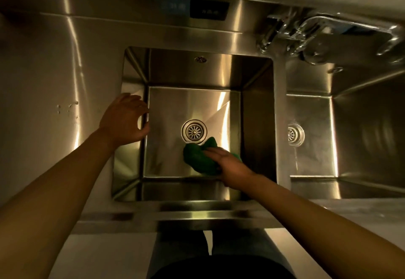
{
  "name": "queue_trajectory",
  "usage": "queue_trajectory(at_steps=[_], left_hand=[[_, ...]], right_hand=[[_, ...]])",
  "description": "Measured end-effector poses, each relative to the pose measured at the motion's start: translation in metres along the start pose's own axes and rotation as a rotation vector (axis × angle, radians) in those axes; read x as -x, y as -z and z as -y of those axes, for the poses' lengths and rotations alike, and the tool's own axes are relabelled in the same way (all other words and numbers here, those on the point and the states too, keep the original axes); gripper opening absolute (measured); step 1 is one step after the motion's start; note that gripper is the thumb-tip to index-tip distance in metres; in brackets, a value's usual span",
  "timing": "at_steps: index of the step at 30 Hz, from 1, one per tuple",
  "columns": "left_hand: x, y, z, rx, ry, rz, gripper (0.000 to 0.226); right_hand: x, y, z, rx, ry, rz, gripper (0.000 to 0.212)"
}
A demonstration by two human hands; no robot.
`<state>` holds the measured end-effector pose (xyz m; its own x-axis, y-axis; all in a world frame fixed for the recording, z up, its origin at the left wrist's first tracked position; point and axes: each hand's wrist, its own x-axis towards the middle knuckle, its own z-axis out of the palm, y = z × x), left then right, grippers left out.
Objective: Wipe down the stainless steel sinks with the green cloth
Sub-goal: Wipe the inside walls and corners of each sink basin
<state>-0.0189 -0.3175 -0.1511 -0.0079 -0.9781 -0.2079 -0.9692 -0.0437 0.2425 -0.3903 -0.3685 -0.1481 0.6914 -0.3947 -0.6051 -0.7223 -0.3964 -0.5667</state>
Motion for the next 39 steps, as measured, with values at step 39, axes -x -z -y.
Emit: queue_trajectory(at_steps=[39], left_hand=[[0.136, -0.078, -0.333, 0.133, 0.361, 0.090, 0.066]], right_hand=[[0.208, -0.016, -0.074, 0.613, 0.265, -0.100, 0.063]])
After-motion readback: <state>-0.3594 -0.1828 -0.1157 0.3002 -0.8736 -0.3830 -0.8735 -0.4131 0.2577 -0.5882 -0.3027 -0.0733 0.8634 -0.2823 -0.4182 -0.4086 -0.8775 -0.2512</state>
